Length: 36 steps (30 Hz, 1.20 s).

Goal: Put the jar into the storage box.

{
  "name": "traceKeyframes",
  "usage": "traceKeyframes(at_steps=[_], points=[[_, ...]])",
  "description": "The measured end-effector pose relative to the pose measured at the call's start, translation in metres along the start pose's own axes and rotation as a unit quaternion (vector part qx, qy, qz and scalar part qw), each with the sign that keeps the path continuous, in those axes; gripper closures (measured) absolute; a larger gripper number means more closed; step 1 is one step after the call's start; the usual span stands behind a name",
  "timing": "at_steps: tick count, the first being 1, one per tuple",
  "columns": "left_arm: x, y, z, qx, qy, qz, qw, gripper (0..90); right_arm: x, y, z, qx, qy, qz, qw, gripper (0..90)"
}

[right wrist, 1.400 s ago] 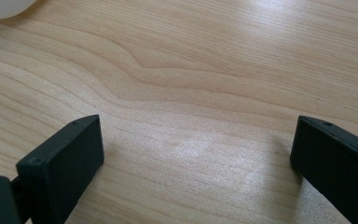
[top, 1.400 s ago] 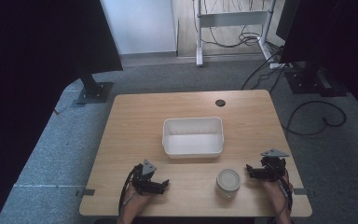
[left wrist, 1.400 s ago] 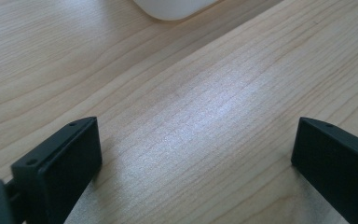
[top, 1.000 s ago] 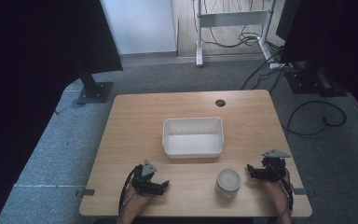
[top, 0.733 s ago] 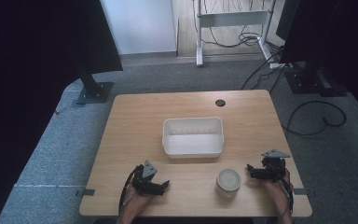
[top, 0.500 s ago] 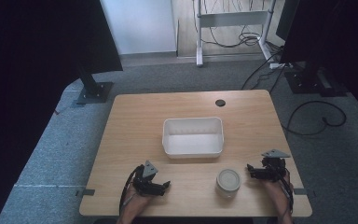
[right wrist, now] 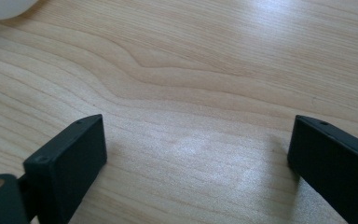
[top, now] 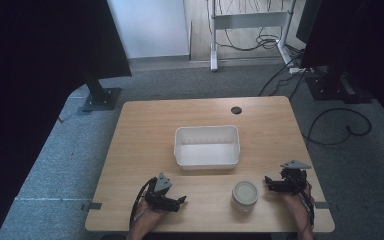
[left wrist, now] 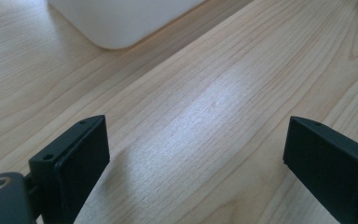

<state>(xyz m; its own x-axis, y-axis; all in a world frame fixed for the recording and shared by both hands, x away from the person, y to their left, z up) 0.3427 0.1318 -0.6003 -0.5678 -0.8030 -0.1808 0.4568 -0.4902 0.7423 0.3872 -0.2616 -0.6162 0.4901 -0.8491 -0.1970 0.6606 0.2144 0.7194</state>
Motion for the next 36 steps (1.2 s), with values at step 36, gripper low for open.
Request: traceKeyframes(at_steps=[36], points=[[0.048,0.035,0.005,0.037,-0.059,-0.047,0.9964,5.9,0.001,-0.001,0.001,-0.001,0.001,0.0,1.0,2.6]])
Point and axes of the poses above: each handheld gripper's, and its own axes: z roughly backward along the jaws, y roughly out of its top, x roughly to its right, the point moved 8 cm from there along -z, roughly forward along the jaws, and after that the axes turned 15 degrees about y, right-handed, at the moved point
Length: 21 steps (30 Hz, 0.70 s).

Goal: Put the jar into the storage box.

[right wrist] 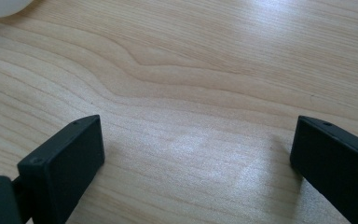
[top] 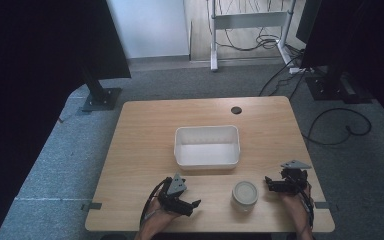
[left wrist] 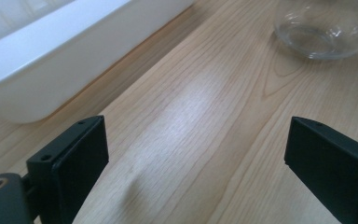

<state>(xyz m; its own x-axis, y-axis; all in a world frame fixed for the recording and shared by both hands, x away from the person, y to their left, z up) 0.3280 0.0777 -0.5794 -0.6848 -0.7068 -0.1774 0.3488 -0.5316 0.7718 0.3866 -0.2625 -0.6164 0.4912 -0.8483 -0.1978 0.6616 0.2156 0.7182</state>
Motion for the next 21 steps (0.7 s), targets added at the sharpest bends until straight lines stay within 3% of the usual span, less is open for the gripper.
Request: traceKeyframes(at_steps=[21], points=[[0.03,0.027,-0.012,0.015,-0.025,-0.02,0.9994,3.2,0.0,0.0,0.0,0.0,0.001,0.001,1.0,2.4]])
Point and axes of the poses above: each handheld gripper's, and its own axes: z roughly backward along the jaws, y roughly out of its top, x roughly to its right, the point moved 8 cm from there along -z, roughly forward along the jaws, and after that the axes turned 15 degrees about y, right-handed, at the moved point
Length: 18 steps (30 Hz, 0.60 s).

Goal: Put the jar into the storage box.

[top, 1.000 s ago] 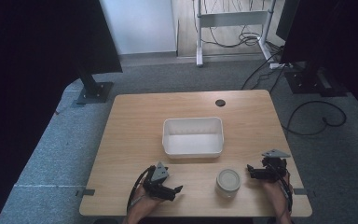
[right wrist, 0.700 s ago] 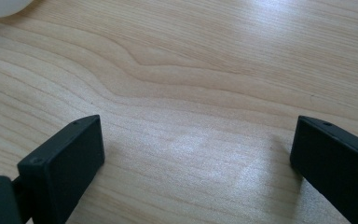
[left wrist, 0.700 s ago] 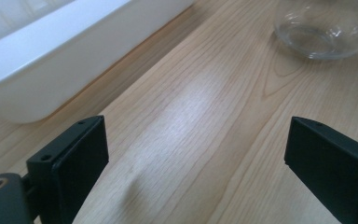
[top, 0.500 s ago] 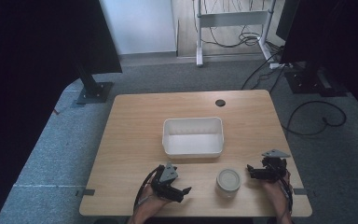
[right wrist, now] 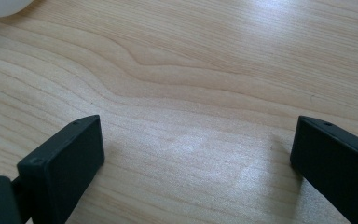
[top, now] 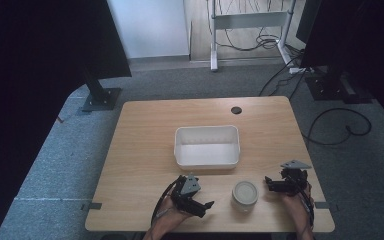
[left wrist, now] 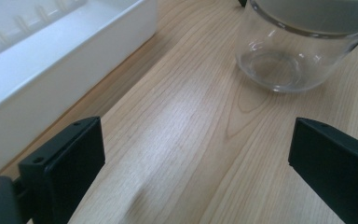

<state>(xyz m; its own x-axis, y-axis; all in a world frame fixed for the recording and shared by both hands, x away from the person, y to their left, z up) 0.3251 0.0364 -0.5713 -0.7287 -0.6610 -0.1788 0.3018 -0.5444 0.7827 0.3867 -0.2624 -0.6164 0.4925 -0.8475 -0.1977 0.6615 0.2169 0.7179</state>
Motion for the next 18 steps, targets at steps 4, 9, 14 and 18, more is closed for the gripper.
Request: traceKeyframes(at_steps=[4,9,14,18], points=[[0.004,0.004,-0.002,0.003,-0.005,0.001,1.0,3.0,0.0,0.0,0.0,-0.001,0.001,0.001,1.0,2.1],[0.014,0.011,-0.006,0.008,-0.012,-0.008,0.9999,2.8,0.0,0.0,0.0,-0.001,0.001,0.001,1.0,1.8],[0.021,0.017,-0.012,0.009,-0.019,-0.011,0.9997,2.8,0.0,0.0,0.0,-0.002,0.002,0.002,1.0,1.7],[0.026,0.018,-0.017,0.006,-0.025,-0.014,0.9996,3.2,0.0,0.0,0.0,-0.002,0.003,0.002,1.0,1.7]])
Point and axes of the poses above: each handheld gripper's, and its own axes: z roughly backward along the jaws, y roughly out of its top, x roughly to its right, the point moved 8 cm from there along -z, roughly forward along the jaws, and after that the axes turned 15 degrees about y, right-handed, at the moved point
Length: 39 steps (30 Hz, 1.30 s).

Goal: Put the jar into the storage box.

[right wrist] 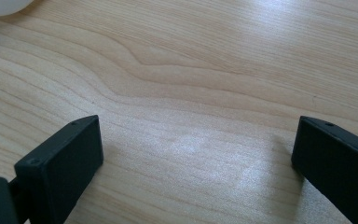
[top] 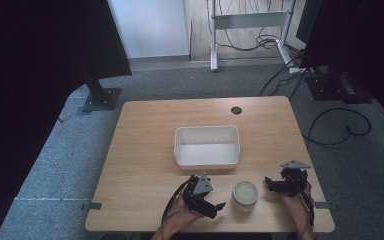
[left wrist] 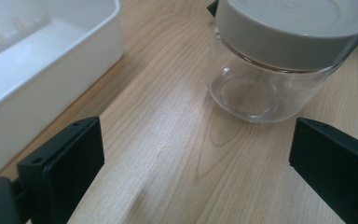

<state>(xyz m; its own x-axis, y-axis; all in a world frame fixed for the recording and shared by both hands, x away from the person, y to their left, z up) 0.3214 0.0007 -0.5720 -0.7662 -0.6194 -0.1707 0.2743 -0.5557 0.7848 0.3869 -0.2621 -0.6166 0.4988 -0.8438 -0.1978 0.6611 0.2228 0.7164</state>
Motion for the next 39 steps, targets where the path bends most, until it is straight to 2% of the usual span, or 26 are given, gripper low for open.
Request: traceKeyframes(at_steps=[18,31,39], points=[[0.032,0.015,-0.019,0.007,-0.028,-0.025,0.9993,3.1,0.0,0.0,0.0,0.0,0.002,0.003,1.0,1.6],[0.048,0.025,-0.032,0.005,-0.04,-0.037,0.9985,3.5,0.0,0.0,0.0,-0.001,0.003,0.004,1.0,1.6],[0.055,0.027,-0.042,-0.004,-0.041,-0.046,0.9981,4.1,0.0,0.001,-0.001,-0.001,0.004,0.005,1.0,1.5]])
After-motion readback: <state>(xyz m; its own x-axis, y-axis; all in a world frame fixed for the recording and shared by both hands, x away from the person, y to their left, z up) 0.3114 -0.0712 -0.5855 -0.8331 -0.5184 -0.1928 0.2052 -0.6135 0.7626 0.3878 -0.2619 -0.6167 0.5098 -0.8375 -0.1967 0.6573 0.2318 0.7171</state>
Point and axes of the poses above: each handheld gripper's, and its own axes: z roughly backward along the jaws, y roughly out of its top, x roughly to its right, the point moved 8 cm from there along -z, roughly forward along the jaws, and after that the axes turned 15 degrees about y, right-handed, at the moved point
